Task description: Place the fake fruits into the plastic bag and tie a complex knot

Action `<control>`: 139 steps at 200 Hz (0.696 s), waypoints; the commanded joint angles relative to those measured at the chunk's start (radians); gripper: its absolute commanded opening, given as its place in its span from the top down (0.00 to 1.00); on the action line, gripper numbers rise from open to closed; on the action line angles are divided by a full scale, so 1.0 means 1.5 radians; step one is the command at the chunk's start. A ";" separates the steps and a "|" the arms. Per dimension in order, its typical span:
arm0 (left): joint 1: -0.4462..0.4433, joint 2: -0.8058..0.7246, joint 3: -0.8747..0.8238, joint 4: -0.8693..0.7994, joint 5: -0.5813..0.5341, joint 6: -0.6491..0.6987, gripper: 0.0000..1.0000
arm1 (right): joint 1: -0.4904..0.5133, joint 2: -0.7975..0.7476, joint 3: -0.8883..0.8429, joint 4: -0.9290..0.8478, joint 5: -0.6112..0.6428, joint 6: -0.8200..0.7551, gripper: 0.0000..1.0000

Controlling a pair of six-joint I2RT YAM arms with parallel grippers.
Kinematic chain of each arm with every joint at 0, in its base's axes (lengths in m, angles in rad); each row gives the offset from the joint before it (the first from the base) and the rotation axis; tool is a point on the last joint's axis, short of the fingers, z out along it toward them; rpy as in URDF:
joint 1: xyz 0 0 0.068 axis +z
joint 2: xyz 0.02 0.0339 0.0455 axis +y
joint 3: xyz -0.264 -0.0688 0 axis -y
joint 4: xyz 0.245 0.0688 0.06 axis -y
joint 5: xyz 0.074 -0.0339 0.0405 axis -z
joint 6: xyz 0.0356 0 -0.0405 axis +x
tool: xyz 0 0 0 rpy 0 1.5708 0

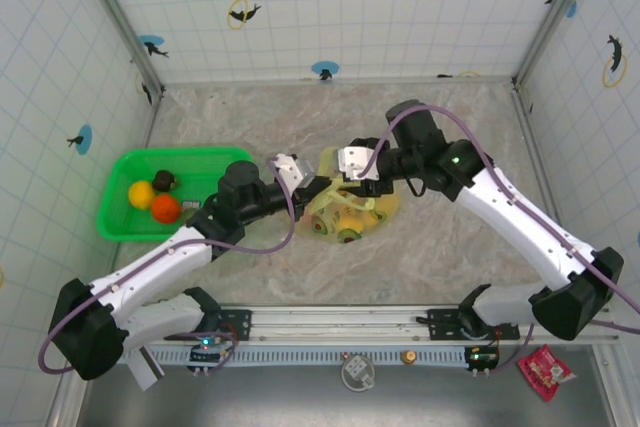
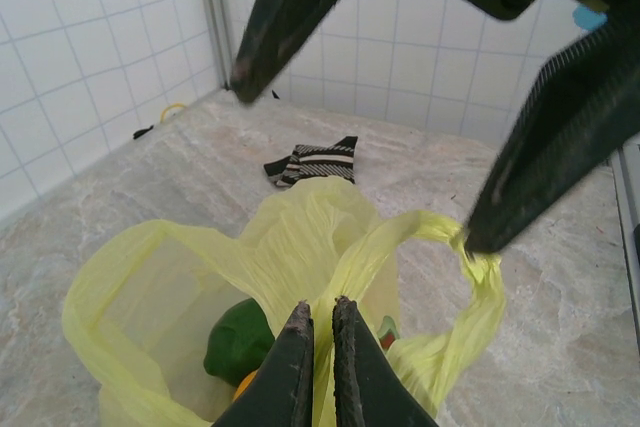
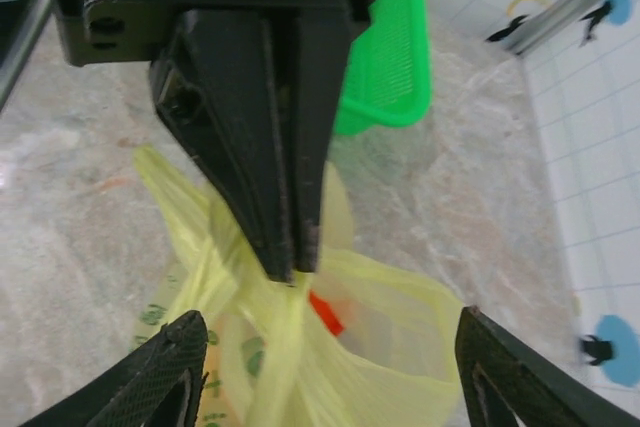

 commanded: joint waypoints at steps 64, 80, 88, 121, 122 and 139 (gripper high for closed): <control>0.003 0.005 0.019 -0.008 0.020 0.029 0.89 | 0.032 0.071 0.018 -0.049 0.025 0.014 0.17; 0.003 0.005 0.019 -0.008 0.023 0.029 0.90 | 0.035 0.085 0.030 -0.048 0.069 0.000 0.17; 0.004 0.004 0.019 -0.008 0.024 0.029 0.90 | 0.035 0.092 0.036 -0.047 0.077 -0.006 0.18; 0.003 0.004 0.021 -0.008 0.025 0.030 0.90 | 0.049 0.114 0.056 -0.058 0.117 -0.032 0.25; 0.003 0.004 0.021 -0.008 0.025 0.030 0.90 | 0.050 0.115 0.056 -0.058 0.119 -0.034 0.25; 0.003 0.004 0.022 -0.008 0.026 0.030 0.90 | 0.057 0.123 0.057 -0.056 0.144 -0.044 0.31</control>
